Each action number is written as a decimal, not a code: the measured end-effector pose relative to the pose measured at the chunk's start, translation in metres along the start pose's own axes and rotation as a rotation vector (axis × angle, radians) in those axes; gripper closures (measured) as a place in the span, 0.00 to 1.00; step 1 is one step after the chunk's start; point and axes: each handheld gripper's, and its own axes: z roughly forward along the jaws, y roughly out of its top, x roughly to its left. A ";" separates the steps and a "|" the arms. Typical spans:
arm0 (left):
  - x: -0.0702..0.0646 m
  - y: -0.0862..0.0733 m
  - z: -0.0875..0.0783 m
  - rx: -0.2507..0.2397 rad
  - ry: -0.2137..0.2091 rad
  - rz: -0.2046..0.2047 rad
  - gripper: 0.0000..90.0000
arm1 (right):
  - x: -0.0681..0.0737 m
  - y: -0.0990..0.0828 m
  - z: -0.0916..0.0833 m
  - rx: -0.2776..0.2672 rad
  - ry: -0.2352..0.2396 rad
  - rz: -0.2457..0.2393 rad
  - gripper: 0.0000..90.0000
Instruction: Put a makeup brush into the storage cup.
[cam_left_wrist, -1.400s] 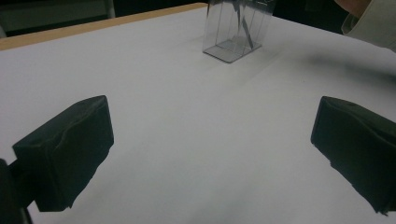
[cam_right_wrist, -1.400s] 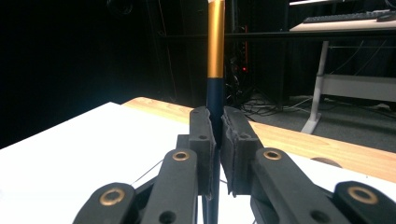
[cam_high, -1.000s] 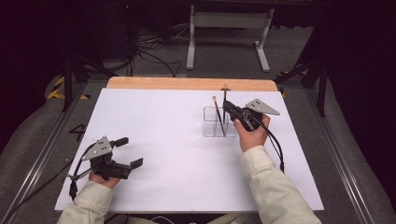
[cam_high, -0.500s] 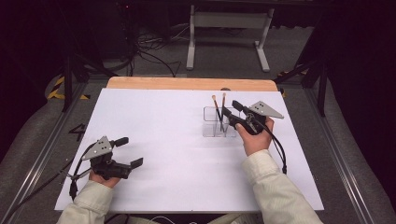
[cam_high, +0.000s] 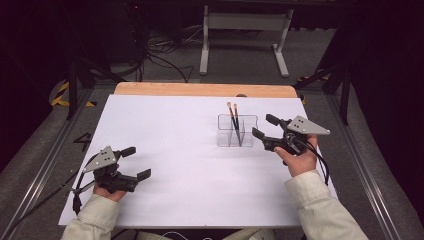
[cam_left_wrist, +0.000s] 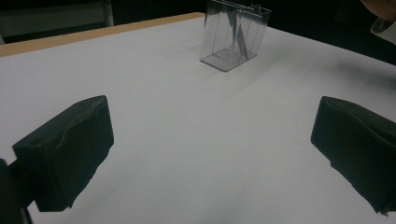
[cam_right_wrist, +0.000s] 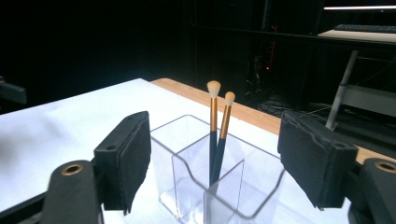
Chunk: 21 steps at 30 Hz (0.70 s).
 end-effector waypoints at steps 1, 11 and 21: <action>0.000 0.000 0.000 -0.002 -0.002 0.000 0.00 | 0.000 0.000 0.000 0.000 0.000 0.000 0.29; 0.001 -0.001 -0.003 -0.033 -0.007 -0.017 0.00 | -0.001 -0.011 -0.032 -0.006 0.065 -0.026 0.25; 0.002 -0.004 -0.011 -0.073 -0.007 -0.033 0.00 | -0.001 -0.033 -0.047 -0.003 0.063 -0.022 0.25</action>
